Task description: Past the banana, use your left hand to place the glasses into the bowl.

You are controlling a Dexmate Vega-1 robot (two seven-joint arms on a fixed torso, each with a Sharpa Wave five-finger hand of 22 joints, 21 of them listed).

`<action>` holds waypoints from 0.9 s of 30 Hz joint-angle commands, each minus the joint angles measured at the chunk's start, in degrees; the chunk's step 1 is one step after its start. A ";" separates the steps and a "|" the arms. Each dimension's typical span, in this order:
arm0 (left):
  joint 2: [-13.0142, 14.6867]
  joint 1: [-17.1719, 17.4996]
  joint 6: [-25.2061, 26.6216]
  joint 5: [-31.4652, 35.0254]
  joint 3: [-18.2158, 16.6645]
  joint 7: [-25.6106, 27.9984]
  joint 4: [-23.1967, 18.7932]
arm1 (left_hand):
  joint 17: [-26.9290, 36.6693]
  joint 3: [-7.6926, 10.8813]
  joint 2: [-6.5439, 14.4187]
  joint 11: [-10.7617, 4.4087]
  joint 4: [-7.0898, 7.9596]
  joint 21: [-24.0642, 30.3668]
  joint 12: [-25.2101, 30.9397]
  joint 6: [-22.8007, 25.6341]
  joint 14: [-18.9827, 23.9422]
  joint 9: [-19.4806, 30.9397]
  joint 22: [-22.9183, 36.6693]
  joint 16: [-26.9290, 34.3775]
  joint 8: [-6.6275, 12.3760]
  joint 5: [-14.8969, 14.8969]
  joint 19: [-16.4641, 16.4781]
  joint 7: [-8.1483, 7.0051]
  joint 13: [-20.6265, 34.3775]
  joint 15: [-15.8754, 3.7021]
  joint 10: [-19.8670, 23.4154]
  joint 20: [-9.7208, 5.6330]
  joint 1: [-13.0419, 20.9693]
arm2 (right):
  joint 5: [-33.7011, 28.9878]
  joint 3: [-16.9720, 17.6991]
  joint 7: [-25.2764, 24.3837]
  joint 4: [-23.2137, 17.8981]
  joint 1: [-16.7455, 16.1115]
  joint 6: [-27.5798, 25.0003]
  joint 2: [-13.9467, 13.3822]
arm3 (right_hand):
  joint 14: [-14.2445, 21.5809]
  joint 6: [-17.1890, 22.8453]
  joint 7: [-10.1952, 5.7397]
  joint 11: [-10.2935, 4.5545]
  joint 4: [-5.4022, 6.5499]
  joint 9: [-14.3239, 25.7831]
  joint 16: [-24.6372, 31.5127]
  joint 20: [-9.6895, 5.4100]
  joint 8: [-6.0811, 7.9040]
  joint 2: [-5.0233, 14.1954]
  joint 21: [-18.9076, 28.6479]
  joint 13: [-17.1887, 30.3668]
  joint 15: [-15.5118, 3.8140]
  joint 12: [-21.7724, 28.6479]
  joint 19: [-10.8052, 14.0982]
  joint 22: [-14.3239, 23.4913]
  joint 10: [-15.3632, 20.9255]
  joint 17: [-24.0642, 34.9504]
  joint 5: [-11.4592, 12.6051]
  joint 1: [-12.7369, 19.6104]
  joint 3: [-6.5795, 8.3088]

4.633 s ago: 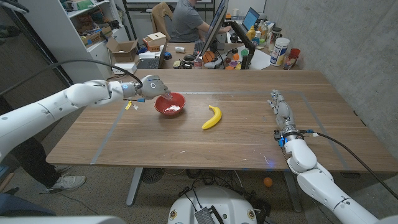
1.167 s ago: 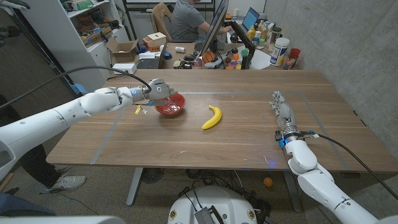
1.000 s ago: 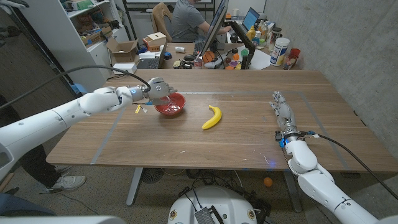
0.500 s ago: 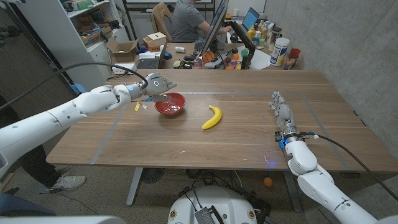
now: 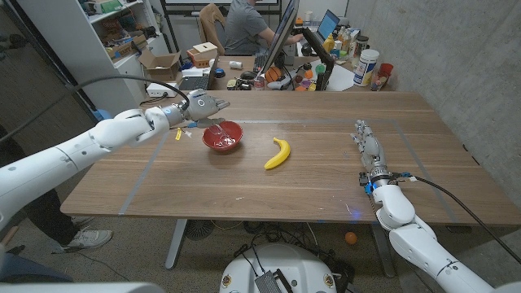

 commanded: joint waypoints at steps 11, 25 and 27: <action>-0.33 3.98 5.04 -3.73 -4.72 -0.74 -3.72 | 0.13 -0.15 0.51 1.66 0.79 -4.16 0.24 -1.12 -1.46 0.02 0.19 0.43 0.32 0.88 -2.50 1.13 0.01 0.67 -1.46 1.72 -5.37 | 0.07 0.73 -0.35 -1.62 -1.32 -0.26 -0.64 | 0.24 0.28 0.47 0.40 -0.03 0.12 -0.10 -4.12 -0.02 3.05 0.07 0.27 -0.32 -0.15 -0.62 0.15 0.42 0.21 0.44 0.29 0.38; -0.32 6.35 7.16 -8.18 -7.48 -1.51 -6.31 | 0.07 0.00 0.32 1.93 0.79 -9.73 -0.43 -4.76 -6.58 -0.13 0.49 -0.15 0.04 1.52 -6.20 0.73 -0.63 2.13 -7.51 3.04 -12.64 | 0.09 1.07 -0.33 -1.89 -1.98 0.16 -0.66 | 0.50 0.51 0.60 0.30 0.02 0.12 -0.01 -4.14 0.05 3.11 0.11 0.27 -0.31 -0.10 -0.59 0.16 0.57 0.23 0.43 0.26 0.42; -0.07 6.82 7.38 -8.76 -7.90 -1.58 -6.82 | 0.06 -0.05 0.27 1.93 0.79 -10.11 -0.37 -4.88 -6.96 -0.14 0.52 -0.16 0.07 1.56 -6.53 0.70 -0.67 2.39 -7.69 3.07 -13.18 | 0.11 1.07 -0.21 -1.83 -2.06 0.35 -0.63 | 0.50 0.50 0.58 0.28 0.03 0.12 -0.01 -4.15 0.04 3.11 0.11 0.27 -0.34 -0.10 -0.60 0.16 0.58 0.23 0.42 0.25 0.42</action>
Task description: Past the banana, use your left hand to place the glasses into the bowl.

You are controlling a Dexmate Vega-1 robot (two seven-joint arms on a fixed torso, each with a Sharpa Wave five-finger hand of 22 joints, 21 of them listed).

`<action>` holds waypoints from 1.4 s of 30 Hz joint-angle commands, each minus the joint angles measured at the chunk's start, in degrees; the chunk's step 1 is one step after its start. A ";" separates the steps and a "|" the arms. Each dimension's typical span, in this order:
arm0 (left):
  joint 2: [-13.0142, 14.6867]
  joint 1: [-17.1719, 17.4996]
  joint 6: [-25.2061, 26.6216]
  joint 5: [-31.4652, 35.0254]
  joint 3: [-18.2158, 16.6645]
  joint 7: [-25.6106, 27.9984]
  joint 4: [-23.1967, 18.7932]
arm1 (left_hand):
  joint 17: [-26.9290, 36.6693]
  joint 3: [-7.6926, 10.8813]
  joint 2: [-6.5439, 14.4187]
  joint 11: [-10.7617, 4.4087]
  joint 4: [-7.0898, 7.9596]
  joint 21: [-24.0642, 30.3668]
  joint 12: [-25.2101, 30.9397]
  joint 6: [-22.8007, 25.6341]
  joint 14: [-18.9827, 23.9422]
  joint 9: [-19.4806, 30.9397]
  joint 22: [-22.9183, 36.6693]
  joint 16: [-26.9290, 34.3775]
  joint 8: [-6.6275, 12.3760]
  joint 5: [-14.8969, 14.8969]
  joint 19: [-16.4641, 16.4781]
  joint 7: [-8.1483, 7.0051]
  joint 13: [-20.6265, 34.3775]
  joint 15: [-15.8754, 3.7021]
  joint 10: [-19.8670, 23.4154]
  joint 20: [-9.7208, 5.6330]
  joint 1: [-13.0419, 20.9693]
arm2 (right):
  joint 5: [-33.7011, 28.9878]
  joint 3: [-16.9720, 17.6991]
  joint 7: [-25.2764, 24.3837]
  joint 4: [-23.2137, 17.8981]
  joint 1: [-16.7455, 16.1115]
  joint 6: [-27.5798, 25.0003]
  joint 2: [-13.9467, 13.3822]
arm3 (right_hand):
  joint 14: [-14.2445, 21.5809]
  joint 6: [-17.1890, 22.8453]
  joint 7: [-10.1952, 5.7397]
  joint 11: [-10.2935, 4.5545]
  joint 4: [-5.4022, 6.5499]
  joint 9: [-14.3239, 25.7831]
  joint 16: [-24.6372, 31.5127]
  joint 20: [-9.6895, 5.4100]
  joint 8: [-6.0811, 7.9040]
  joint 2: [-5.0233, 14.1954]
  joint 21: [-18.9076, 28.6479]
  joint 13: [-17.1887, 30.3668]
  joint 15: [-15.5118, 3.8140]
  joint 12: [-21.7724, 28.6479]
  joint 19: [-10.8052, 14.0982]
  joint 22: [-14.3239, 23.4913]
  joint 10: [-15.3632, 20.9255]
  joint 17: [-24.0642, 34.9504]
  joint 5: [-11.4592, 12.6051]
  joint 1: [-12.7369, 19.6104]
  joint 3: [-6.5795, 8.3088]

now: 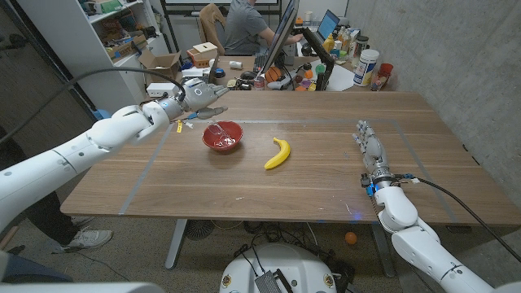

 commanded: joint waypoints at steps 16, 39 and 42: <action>1.37 6.35 4.62 -9.80 -7.06 0.40 -5.75 | -0.06 -0.37 0.52 -0.98 0.01 -4.02 -0.15 -4.14 -4.72 -0.17 0.57 -0.09 -0.27 0.76 -3.14 -2.15 -0.43 1.70 -5.22 0.12 -6.99 | -0.16 0.57 0.27 -0.92 -1.66 0.97 -0.26 | 0.15 0.19 0.33 0.13 -0.01 0.12 -0.05 -4.21 0.01 2.97 0.13 0.28 -0.64 -0.12 0.09 0.15 0.37 0.08 0.41 0.27 0.41; 5.18 15.01 7.97 -16.40 -14.97 6.01 -10.36 | -0.15 -1.64 -0.54 -0.63 -0.28 -6.10 0.58 -4.54 -6.73 -0.30 0.72 0.12 0.37 0.94 -6.87 -2.78 -0.71 2.23 -5.89 0.73 -11.38 | -3.02 1.09 -1.99 -4.22 -5.26 2.47 0.47 | 0.13 0.32 0.35 0.06 -0.06 0.12 -0.08 -4.23 0.02 2.85 0.14 0.29 -0.61 -0.11 0.07 0.15 0.46 0.07 0.40 0.31 0.41; 5.46 16.15 8.21 -17.64 -16.04 6.78 -10.52 | -0.17 -1.79 -0.66 -0.71 -0.30 -6.19 0.66 -4.51 -6.80 -0.30 0.73 0.13 0.41 0.94 -7.19 -2.79 -0.72 2.24 -5.79 0.77 -11.68 | -3.62 1.00 -2.39 -4.48 -5.89 2.82 0.80 | 0.15 0.35 0.41 0.29 -0.05 0.12 -0.07 -4.19 0.03 2.74 0.16 0.29 -0.58 -0.10 0.09 0.15 0.51 0.08 0.39 0.27 0.35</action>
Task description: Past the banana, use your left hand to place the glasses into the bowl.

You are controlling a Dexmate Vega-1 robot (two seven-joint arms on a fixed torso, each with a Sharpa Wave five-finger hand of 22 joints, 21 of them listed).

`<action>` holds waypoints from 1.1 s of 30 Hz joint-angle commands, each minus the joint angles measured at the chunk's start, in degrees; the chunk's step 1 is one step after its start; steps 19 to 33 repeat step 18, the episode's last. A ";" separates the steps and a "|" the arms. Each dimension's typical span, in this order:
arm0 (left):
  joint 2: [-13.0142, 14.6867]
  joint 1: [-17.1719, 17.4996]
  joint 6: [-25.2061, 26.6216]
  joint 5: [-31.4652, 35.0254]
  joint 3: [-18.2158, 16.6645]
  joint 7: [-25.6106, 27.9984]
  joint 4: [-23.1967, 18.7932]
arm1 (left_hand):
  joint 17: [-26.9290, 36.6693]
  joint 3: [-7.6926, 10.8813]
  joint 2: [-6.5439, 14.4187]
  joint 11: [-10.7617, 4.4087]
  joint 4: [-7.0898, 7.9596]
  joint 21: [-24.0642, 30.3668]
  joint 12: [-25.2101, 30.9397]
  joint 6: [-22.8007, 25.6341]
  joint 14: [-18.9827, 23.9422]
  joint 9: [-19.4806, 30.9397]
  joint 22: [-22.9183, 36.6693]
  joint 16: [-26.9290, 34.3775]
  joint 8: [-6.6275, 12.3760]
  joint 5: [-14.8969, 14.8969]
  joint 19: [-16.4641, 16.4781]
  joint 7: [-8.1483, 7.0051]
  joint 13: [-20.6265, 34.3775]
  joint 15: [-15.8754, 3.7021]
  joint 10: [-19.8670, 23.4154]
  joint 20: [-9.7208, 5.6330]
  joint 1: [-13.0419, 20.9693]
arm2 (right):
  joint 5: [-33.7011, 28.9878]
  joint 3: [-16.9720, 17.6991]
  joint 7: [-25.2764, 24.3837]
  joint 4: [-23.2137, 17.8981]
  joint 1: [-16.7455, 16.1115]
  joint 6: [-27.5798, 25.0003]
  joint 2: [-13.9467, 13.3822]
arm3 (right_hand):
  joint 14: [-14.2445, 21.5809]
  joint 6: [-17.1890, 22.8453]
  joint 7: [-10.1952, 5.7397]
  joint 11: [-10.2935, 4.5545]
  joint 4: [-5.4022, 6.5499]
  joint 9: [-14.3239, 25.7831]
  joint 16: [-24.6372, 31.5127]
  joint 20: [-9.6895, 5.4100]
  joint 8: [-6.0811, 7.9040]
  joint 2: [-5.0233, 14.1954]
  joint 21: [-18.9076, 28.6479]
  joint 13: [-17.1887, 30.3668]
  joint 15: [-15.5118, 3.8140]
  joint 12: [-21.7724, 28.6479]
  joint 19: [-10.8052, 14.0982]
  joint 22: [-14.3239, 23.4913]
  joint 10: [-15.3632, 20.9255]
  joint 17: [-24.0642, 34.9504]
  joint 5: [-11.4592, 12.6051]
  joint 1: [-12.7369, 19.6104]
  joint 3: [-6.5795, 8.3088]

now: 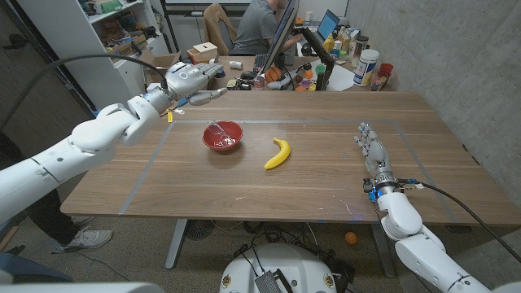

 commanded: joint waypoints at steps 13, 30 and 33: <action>3.46 9.33 0.58 -10.42 -9.37 2.26 -3.93 | -0.13 -4.85 -1.51 0.16 -0.67 -0.85 0.58 -0.73 -1.71 -0.13 0.04 0.35 0.28 -0.20 -5.14 -0.33 0.00 0.32 -1.03 0.63 -4.46 | -3.17 0.67 -2.93 -2.53 -5.48 2.77 1.68 | 0.28 0.46 0.63 0.35 -0.02 0.13 -0.03 -4.08 0.04 2.41 0.18 0.29 -0.44 -0.09 0.10 0.15 0.61 0.12 0.35 0.11 0.15; 3.42 9.92 0.87 -12.70 -10.67 0.55 -4.88 | -0.24 -7.74 -4.54 1.10 -0.97 -0.70 0.38 -1.63 -2.16 -0.16 0.04 0.36 0.16 -0.51 -6.53 0.70 -0.06 0.74 -2.04 0.47 -4.79 | -2.82 0.75 -2.31 -1.74 -5.19 3.45 2.04 | 0.30 0.51 0.63 0.31 -0.02 0.13 -0.03 -4.05 0.05 2.34 0.19 0.29 -0.42 -0.08 0.12 0.14 0.65 0.11 0.34 0.08 0.10; 3.42 9.92 0.87 -12.70 -10.67 0.55 -4.88 | -0.24 -7.74 -4.54 1.10 -0.97 -0.70 0.38 -1.63 -2.16 -0.16 0.04 0.36 0.16 -0.51 -6.53 0.70 -0.06 0.74 -2.04 0.47 -4.79 | -2.82 0.75 -2.31 -1.74 -5.19 3.45 2.04 | 0.30 0.51 0.63 0.31 -0.02 0.13 -0.03 -4.05 0.05 2.34 0.19 0.29 -0.42 -0.08 0.12 0.14 0.65 0.11 0.34 0.08 0.10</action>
